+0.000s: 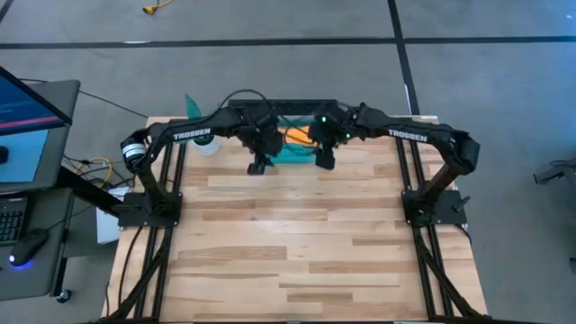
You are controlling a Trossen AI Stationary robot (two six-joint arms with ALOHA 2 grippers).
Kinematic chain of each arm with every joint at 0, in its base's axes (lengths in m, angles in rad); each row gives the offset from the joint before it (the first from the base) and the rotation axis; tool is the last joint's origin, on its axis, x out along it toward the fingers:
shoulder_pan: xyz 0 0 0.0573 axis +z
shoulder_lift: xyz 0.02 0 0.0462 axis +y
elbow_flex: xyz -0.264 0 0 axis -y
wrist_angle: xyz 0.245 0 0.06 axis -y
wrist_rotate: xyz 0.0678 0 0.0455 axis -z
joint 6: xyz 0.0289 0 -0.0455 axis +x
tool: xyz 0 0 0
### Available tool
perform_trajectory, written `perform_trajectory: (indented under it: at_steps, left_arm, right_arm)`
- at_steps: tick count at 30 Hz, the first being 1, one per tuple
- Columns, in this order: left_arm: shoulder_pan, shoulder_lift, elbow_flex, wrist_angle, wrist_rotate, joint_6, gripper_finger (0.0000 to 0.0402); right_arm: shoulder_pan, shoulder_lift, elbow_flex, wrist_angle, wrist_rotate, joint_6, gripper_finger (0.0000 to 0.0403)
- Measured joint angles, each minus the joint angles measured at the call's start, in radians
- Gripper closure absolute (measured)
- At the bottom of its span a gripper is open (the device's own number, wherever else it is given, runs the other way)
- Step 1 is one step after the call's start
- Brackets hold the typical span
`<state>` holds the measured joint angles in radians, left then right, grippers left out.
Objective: Roll microfiber towels into tight, uniform cylinder then place into a basket
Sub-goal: Return to Home Position
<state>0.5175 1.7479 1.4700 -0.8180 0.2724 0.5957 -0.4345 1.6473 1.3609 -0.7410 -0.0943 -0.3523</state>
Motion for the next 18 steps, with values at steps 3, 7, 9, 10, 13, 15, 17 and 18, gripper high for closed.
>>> perform_trajectory:
  at_steps: [3, 7, 9, 10, 13, 15, 17, 18]
  left_arm:
    - [-0.048, -0.007, -0.001, -0.053, 0.106, 0.005, 0.0244]
    - [-0.101, -0.007, -0.028, -0.038, 0.208, 0.011, 0.0244]
    - [-0.127, -0.007, -0.075, 0.014, 0.231, 0.001, 0.0244]
    - [-0.139, -0.007, -0.1, 0.041, 0.237, -0.01, 0.0244]
    - [-0.182, -0.007, -0.181, 0.154, 0.234, -0.039, 0.0244]
    - [-0.218, -0.008, -0.228, 0.234, 0.198, -0.072, 0.0244]
    - [-0.237, -0.029, -0.274, 0.207, 0.144, -0.108, 0.0244]
    - [-0.241, -0.031, -0.29, 0.213, 0.113, -0.112, 0.0244]
  right_arm:
    - [0.051, -0.031, -0.068, 0.018, -0.006, 0.037, 0.0165]
    - [0.117, -0.089, -0.165, 0.069, -0.005, 0.093, 0.0165]
    - [0.142, -0.123, -0.214, 0.084, 0.001, 0.13, 0.0165]
    - [0.154, -0.142, -0.239, 0.092, 0.004, 0.147, 0.0165]
    - [0.189, -0.208, -0.31, 0.124, 0.017, 0.203, 0.0165]
    - [0.215, -0.251, -0.35, 0.137, 0.038, 0.235, 0.0165]
    - [0.245, -0.317, -0.399, 0.047, 0.034, 0.21, 0.0165]
    - [0.26, -0.348, -0.412, 0.049, 0.039, 0.215, 0.0166]
